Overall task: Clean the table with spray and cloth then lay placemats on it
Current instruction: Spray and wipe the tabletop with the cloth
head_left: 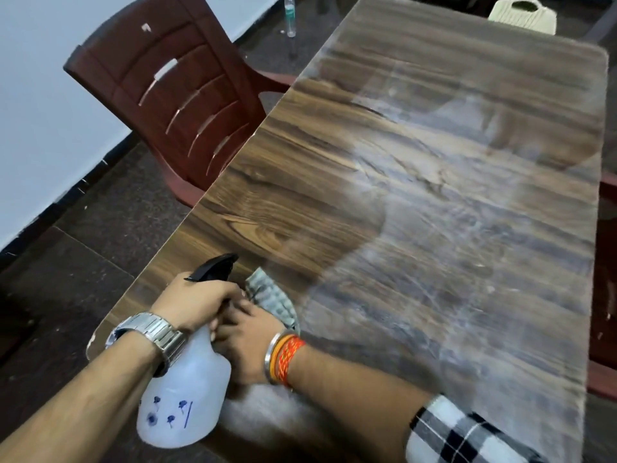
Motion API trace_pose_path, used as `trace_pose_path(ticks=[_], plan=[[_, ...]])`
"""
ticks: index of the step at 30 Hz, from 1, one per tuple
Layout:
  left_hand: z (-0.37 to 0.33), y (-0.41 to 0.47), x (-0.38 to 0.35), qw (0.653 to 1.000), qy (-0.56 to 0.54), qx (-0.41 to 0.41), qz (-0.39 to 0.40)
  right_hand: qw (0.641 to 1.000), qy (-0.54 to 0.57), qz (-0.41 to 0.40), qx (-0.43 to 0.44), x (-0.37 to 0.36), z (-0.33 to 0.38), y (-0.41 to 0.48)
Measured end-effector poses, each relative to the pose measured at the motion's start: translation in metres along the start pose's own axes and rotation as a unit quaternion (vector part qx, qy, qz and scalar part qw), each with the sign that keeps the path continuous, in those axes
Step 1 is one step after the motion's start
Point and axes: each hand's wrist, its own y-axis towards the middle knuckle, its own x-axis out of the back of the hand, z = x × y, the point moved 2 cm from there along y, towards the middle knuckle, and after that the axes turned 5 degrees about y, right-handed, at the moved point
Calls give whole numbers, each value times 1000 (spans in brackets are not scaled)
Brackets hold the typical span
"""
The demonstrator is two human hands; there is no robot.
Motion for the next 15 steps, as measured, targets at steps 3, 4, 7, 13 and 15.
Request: trace_pose_path(ticks=[3,4,7,13,15], plan=[[3,-23,-21,1000,-4,8,-7,999,-1,37,15,-9,4,-39],[6,-32,-29,1000,-14,13,-10,998,-17,54,6,-3,-3,-52],[16,-57,-54,999,-37,22,-1,997,-72,25,-32,38,-51,-93],[25,-113,-104,995,-103,-6,-10,864,-106,-89,-485,157,-211,-190],[27,-133,-114,995,-99,-11,-11,845,-70,-92,-522,154,-203,-190]])
